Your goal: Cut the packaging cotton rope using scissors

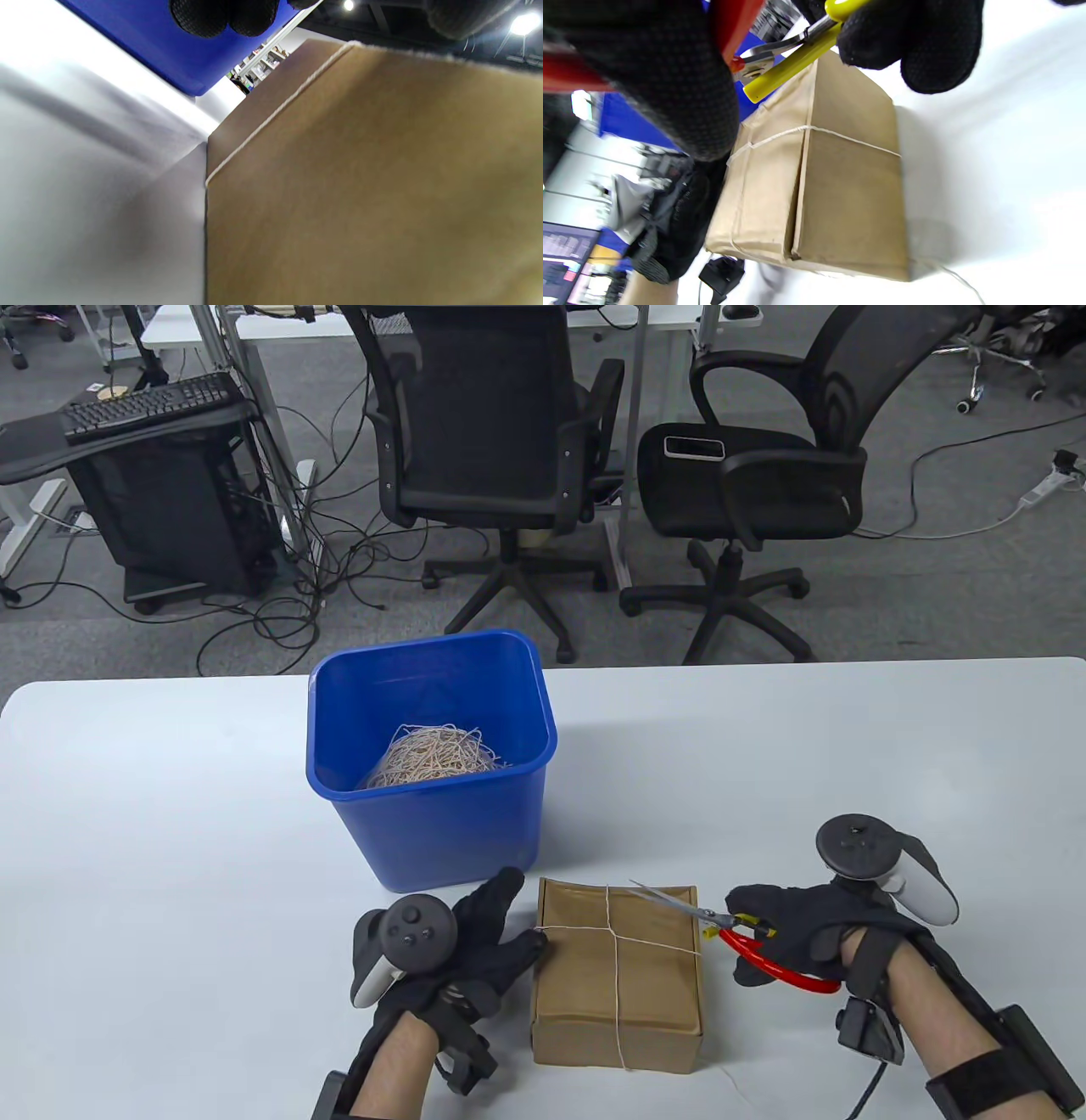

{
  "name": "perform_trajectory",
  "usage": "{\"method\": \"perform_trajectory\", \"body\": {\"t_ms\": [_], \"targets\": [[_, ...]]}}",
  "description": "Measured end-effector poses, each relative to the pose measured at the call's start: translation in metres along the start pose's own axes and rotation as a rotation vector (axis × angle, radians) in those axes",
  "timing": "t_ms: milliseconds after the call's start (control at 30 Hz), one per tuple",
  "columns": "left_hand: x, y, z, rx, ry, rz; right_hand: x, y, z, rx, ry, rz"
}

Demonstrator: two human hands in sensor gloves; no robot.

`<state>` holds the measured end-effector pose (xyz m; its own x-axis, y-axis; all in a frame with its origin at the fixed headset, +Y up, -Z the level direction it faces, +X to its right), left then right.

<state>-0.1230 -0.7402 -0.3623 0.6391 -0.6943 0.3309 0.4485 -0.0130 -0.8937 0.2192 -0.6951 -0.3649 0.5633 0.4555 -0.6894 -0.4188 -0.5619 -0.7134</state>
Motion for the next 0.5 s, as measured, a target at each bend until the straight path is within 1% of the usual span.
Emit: {"method": "perform_trajectory", "body": {"t_ms": [67,133,167,233,500], "targets": [[0.007,0.002,-0.001,-0.015,0.028,-0.049,-0.001,0.007,0.007,-0.057,-0.052,0.040],[0.011,0.002,-0.002,-0.016,0.030,-0.072,-0.002,0.013,0.013,-0.087,-0.088,0.063],[0.012,0.003,-0.002,-0.010,-0.001,-0.072,-0.002,0.017,0.016,-0.105,-0.112,0.073],[0.014,0.003,-0.003,-0.017,-0.027,-0.076,-0.002,0.023,0.023,-0.118,-0.104,0.094],[0.018,0.005,-0.005,-0.017,-0.040,-0.080,0.002,0.039,0.046,-0.174,-0.123,0.162]]}}
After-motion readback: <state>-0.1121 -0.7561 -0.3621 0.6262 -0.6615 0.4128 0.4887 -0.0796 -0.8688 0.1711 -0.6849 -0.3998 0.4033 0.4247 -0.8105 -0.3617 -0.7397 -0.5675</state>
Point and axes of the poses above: the tracker on the back of each hand, its own z axis roughly to the thumb side, its own y axis roughly from the wrist to the fingertips, x = y × z, the point moved 5 cm from there along y, roughly from the wrist to the fingertips, and after that the axes turned 3 degrees about -x, right-handed, at the moved point
